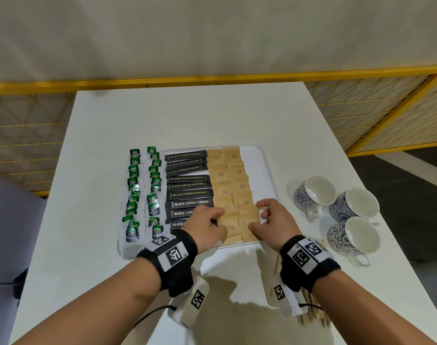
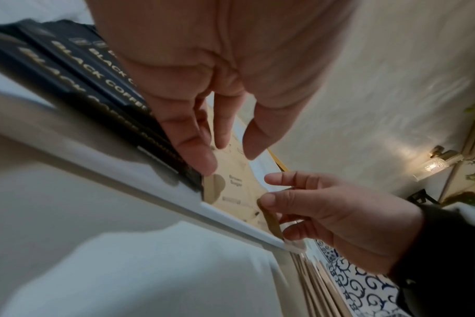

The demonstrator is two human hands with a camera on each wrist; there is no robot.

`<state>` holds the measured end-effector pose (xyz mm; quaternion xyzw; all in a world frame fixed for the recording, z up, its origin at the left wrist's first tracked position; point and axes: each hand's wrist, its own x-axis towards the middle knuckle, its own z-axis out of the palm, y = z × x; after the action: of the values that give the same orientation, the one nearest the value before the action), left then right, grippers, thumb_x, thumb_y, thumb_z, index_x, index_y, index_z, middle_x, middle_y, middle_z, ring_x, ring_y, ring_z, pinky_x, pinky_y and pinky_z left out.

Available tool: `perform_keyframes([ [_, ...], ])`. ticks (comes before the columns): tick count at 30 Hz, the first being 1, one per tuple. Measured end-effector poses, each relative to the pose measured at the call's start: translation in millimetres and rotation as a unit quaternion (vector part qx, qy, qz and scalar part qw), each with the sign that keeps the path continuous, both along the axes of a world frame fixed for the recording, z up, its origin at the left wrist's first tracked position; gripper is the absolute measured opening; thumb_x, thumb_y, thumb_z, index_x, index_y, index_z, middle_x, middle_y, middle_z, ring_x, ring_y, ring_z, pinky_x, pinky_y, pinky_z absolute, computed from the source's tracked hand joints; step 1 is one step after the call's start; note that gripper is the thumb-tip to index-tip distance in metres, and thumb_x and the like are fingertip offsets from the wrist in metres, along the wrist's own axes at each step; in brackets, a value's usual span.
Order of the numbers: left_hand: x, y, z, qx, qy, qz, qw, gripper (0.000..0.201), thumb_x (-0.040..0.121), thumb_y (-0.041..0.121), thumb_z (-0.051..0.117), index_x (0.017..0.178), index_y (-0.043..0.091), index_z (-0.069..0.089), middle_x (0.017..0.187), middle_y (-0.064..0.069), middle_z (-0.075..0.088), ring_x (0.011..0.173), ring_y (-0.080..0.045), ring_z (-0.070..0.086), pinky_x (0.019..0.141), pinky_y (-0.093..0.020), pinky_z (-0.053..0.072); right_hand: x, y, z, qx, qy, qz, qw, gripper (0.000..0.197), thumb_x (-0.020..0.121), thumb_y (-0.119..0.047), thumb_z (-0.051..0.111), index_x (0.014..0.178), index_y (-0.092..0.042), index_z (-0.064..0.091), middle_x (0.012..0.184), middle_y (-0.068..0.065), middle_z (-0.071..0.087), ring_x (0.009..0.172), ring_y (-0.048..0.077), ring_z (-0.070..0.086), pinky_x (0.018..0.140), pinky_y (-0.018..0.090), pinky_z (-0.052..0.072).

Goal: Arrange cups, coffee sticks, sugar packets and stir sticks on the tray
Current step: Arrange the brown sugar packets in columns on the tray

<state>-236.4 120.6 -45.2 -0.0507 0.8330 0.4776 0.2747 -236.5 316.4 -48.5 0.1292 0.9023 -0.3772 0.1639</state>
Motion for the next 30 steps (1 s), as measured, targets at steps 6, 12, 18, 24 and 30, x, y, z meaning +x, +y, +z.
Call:
perform_keyframes([
  [6, -10, -3, 5, 0.08, 0.013, 0.062, 0.995, 0.033, 0.089, 0.006, 0.056, 0.102, 0.035, 0.059, 0.096, -0.004, 0.04, 0.076, -0.019, 0.055, 0.07, -0.03, 0.059, -16, -1, 3, 0.024, -0.002, -0.001, 1.0, 0.047, 0.087, -0.013, 0.053, 0.134, -0.017, 0.051, 0.109, -0.001, 0.055, 0.094, 0.013, 0.053, 0.084, 0.021, 0.038],
  [12, -14, 1, 13, 0.125, -0.01, 0.077, 0.989, 0.039, 0.091, -0.002, 0.049, 0.088, 0.036, 0.06, 0.064, 0.011, 0.048, 0.069, -0.012, 0.055, 0.075, -0.035, 0.057, -26, -4, 3, 0.033, -0.015, 0.022, 0.999, 0.046, 0.087, -0.008, 0.048, 0.131, -0.016, 0.056, 0.116, 0.0, 0.062, 0.11, 0.017, 0.056, 0.094, 0.02, 0.037],
  [18, -17, -1, 12, 0.133, -0.006, 0.092, 0.987, 0.036, 0.091, -0.002, 0.049, 0.09, 0.033, 0.058, 0.075, 0.004, 0.047, 0.065, -0.011, 0.053, 0.065, -0.026, 0.057, -30, -3, 0, 0.015, -0.007, 0.008, 1.0, 0.043, 0.086, -0.008, 0.047, 0.125, -0.019, 0.059, 0.105, -0.003, 0.063, 0.101, 0.015, 0.057, 0.089, 0.02, 0.039],
  [24, -18, -2, 10, 0.136, -0.015, 0.095, 0.986, 0.04, 0.092, 0.0, 0.05, 0.087, 0.04, 0.052, 0.091, -0.002, 0.051, 0.077, -0.017, 0.054, 0.062, -0.021, 0.056, -33, -5, -1, 0.009, -0.003, 0.006, 1.0, 0.039, 0.085, -0.006, 0.048, 0.116, -0.025, 0.061, 0.09, -0.008, 0.057, 0.092, 0.017, 0.056, 0.084, 0.023, 0.041],
  [30, -21, -1, 9, 0.139, -0.025, 0.097, 0.985, 0.035, 0.091, 0.003, 0.05, 0.091, 0.037, 0.06, 0.099, -0.011, 0.061, 0.081, -0.018, 0.059, 0.069, -0.027, 0.059, -42, -10, 4, 0.003, -0.014, 0.02, 1.0, 0.05, 0.085, 0.0, 0.041, 0.129, -0.016, 0.057, 0.101, -0.001, 0.06, 0.095, 0.016, 0.056, 0.085, 0.02, 0.039],
])
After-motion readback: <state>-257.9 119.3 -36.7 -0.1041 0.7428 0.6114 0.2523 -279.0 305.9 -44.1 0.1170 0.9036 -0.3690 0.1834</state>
